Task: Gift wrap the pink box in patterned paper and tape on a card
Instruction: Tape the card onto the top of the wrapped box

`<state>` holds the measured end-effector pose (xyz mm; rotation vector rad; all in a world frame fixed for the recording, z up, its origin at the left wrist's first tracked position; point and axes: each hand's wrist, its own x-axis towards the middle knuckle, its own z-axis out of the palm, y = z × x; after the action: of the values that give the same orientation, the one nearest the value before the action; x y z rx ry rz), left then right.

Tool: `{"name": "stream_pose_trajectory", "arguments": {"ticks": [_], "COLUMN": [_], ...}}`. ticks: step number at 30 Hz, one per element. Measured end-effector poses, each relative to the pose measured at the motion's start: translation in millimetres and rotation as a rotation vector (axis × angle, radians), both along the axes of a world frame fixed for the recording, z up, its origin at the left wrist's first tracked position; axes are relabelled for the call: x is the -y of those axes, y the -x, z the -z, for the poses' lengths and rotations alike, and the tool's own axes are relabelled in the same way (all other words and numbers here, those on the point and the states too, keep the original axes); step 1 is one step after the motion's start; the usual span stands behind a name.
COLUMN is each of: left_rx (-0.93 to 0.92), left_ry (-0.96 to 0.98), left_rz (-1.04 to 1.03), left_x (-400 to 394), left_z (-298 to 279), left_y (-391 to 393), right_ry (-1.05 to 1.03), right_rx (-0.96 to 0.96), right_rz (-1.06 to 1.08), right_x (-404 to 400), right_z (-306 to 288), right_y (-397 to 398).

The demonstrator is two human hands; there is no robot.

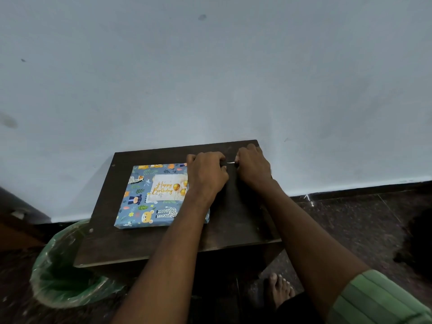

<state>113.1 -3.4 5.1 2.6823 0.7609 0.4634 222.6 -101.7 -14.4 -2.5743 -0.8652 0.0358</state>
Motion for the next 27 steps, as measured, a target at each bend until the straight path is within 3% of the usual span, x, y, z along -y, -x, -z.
{"name": "stream_pose_trajectory", "arguments": {"ticks": [11,16,19,27], "left_rx": [0.187,0.337,0.354,0.447], "left_ry": [0.038,0.322,0.382,0.449], "left_rz": [0.042,0.071,0.013,-0.205], "left_x": [-18.8,-40.1,-54.2,-101.1], "left_z": [-6.1,-9.4,-13.6,-16.6], "left_y": [12.2,36.1,55.3,143.4], "right_ry": [-0.377,-0.464,-0.505,-0.804], "right_rx": [-0.147,-0.175,-0.201,-0.681], "right_rz": [-0.18,-0.221,-0.269,-0.236], "right_x": [1.4,-14.4,-32.1,-100.6], "right_z": [-12.7,-14.5,-22.0,-43.2], "right_y": [13.7,31.8,53.1,134.2]}}
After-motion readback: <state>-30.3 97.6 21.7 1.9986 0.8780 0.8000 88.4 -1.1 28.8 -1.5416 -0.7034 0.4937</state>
